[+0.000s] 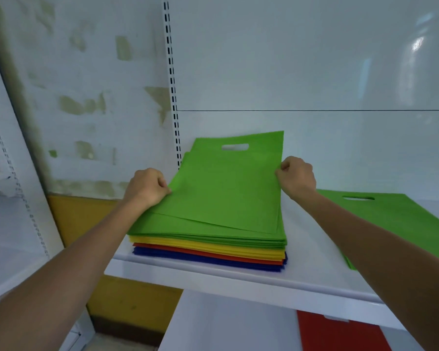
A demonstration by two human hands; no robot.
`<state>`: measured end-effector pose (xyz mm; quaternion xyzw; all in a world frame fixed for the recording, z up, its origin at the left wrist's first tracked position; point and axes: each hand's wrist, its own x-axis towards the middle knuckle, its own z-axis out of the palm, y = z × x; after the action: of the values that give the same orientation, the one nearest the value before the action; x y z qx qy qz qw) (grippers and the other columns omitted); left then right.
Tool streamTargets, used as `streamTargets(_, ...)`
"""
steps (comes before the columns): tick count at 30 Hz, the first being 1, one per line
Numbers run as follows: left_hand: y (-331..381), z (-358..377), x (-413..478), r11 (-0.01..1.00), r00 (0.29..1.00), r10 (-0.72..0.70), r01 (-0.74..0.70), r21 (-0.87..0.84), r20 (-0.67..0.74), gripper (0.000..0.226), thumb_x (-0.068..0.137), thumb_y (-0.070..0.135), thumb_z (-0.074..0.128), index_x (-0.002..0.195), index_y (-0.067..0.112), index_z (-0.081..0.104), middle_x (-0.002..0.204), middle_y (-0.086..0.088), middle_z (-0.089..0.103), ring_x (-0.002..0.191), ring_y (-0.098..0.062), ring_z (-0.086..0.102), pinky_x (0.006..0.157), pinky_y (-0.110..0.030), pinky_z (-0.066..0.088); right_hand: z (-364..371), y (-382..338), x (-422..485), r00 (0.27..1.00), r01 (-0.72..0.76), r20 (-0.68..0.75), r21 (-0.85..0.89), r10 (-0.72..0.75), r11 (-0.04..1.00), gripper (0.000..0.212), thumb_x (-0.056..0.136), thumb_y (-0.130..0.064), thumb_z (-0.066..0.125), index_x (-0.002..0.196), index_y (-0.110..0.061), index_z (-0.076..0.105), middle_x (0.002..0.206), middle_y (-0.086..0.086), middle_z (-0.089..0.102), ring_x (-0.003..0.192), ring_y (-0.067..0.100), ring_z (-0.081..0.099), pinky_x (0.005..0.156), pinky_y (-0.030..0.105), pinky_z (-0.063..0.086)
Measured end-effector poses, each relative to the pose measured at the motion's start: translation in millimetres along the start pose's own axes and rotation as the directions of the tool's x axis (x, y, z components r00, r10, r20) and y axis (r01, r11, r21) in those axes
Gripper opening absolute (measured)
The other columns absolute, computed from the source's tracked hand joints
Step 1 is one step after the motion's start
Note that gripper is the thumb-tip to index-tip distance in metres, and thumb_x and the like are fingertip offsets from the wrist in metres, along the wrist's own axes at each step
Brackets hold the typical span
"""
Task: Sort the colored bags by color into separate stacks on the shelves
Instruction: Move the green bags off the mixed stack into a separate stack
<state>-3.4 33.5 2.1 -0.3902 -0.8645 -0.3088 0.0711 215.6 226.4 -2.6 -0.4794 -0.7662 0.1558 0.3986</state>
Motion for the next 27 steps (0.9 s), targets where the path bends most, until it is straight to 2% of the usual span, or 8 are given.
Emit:
streamTargets(4,23,5,-8,0.994,0.994,0.103,-0.102,0.027,-0.021,0.008,0.081,0.011,0.061,0.081,0.019,0.060,0.092,-0.006,0.065,0.091,-0.026,0.060,0.078,-0.034,0.049,-11,5,11,0.994,0.046,-0.100,0.118,-0.034,0.992,0.020,0.091,-0.004,0.040,0.111,-0.005,0.045,0.083,0.014,0.052,0.073,0.029,0.050,0.065,0.036,0.043)
streamTargets(7,55,7,-16,0.969,0.972,0.233,-0.233,-0.085,-0.014,0.030,0.081,0.004,0.058,0.108,0.017,0.058,0.097,-0.011,0.063,0.091,-0.028,0.060,0.082,-0.033,0.049,-39,19,22,0.962,0.225,-0.170,0.043,-0.214,0.974,0.033,0.089,0.002,0.041,0.121,-0.005,0.043,0.074,0.017,0.053,0.071,0.030,0.050,0.063,0.039,0.041)
streamTargets(9,86,10,-25,0.952,0.956,0.294,-0.294,-0.084,-0.020,0.037,0.084,0.004,0.056,0.118,0.017,0.060,0.105,-0.014,0.064,0.098,-0.027,0.060,0.089,-0.032,0.047,-63,35,31,0.931,0.312,-0.184,-0.056,-0.317,0.948,0.024,0.090,0.000,0.044,0.112,-0.001,0.052,0.081,0.022,0.059,0.079,0.033,0.055,0.069,0.040,0.042)
streamTargets(12,135,24,-36,0.929,0.931,0.366,-0.366,-0.058,-0.005,0.030,0.088,0.012,0.055,0.117,0.013,0.064,0.122,-0.008,0.062,0.112,-0.023,0.057,0.099,-0.033,0.042,-103,67,43,0.923,0.295,-0.198,-0.185,-0.330,0.937,0.021,0.092,-0.010,0.048,0.105,0.001,0.060,0.104,0.019,0.063,0.097,0.036,0.057,0.079,0.040,0.043)
streamTargets(16,199,56,-49,0.904,0.899,0.428,-0.425,-0.045,0.098,0.038,0.089,0.024,0.055,0.126,0.012,0.057,0.134,-0.008,0.053,0.122,-0.024,0.050,0.101,-0.032,0.039,-150,124,51,0.947,0.273,-0.037,-0.431,-0.319,0.860,0.039,0.093,-0.019,0.043,0.128,-0.002,0.048,0.132,0.016,0.049,0.118,0.032,0.048,0.097,0.043,0.035)
streamTargets(18,226,75,-58,0.901,0.887,0.431,-0.434,-0.023,0.165,0.041,0.089,0.028,0.055,0.126,0.010,0.057,0.134,-0.010,0.053,0.122,-0.025,0.050,0.101,-0.032,0.040,-169,155,51,0.957,0.259,0.013,-0.494,-0.291,0.830,0.044,0.093,-0.022,0.044,0.133,-0.004,0.042,0.138,0.014,0.044,0.123,0.030,0.044,0.101,0.047,0.031)
streamTargets(23,266,116,-84,0.899,0.877,0.411,-0.435,0.049,0.249,0.024,0.084,0.028,0.056,0.098,0.016,0.072,0.103,-0.003,0.070,0.098,-0.023,0.063,0.082,-0.033,0.050,-199,220,44,0.981,0.189,0.137,-0.536,-0.136,0.823,0.036,0.093,-0.025,0.045,0.121,-0.003,0.047,0.131,0.014,0.047,0.116,0.031,0.046,0.092,0.045,0.038)
streamTargets(27,269,144,-108,0.912,0.897,0.334,-0.386,0.143,0.291,0.021,0.083,0.030,0.057,0.097,0.021,0.071,0.106,0.001,0.068,0.100,-0.020,0.061,0.081,-0.030,0.050,-184,257,37,0.941,0.165,0.338,-0.465,0.002,0.870,0.039,0.095,-0.026,0.041,0.126,-0.003,0.041,0.137,0.016,0.041,0.121,0.033,0.043,0.099,0.048,0.038)
